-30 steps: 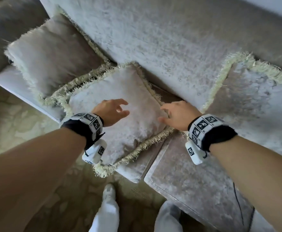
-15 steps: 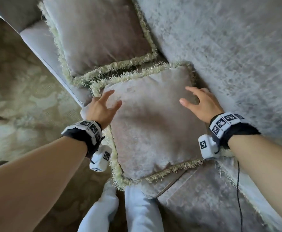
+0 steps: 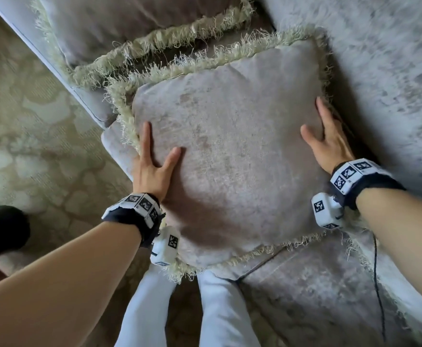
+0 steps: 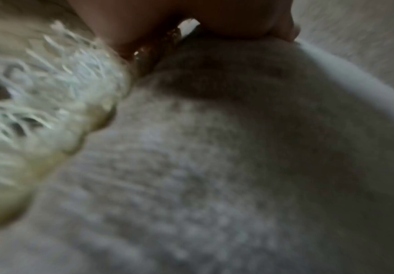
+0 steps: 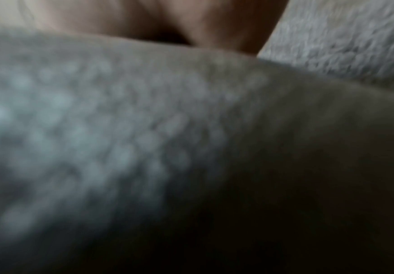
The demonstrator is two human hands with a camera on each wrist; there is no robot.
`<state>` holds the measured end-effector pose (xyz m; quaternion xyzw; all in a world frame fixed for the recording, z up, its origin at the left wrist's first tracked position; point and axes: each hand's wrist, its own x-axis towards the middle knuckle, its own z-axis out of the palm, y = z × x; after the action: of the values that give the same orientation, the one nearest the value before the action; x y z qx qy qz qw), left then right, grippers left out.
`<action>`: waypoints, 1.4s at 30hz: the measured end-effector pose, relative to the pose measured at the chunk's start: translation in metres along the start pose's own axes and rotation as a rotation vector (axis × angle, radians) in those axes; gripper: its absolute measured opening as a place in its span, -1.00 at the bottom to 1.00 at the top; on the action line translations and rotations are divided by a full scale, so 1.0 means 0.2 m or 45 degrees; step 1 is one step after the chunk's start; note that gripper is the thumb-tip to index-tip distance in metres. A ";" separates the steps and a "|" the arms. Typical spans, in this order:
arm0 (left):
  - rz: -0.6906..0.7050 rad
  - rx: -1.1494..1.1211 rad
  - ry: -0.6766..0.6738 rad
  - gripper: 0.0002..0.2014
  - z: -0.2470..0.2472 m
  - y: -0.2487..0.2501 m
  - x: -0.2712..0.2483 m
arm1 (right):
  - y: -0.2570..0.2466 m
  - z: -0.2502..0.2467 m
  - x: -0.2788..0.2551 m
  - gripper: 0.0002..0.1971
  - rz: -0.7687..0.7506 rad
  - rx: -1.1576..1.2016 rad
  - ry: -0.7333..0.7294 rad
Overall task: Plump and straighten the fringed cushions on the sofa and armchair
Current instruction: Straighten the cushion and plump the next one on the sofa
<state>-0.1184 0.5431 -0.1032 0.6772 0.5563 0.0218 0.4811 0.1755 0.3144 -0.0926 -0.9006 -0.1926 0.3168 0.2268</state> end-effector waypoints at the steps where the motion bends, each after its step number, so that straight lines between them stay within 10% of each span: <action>1: 0.004 -0.020 0.019 -0.14 0.02 -0.01 0.00 | 0.00 0.01 0.01 -0.29 -0.010 0.003 -0.002; 10: 0.060 -0.105 0.132 -0.21 0.06 0.05 -0.02 | 0.03 0.02 -0.04 -0.29 -0.082 0.153 0.040; 18: 0.522 -0.064 0.168 -0.22 -0.10 0.55 0.01 | -0.08 -0.25 -0.31 -0.21 -0.199 0.421 0.393; 28: 1.334 -0.270 -0.201 -0.05 0.00 1.26 0.21 | -0.10 -0.62 -0.52 0.06 -0.423 0.509 1.060; 42: 1.596 -0.408 -0.545 -0.10 0.71 1.48 0.57 | 0.20 -0.33 -0.37 -0.03 -0.087 0.470 1.620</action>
<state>0.2211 0.5670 -0.0375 0.7813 -0.0585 0.2440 0.5715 0.1727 0.2266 -0.0323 -0.8518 0.0079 -0.2564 0.4568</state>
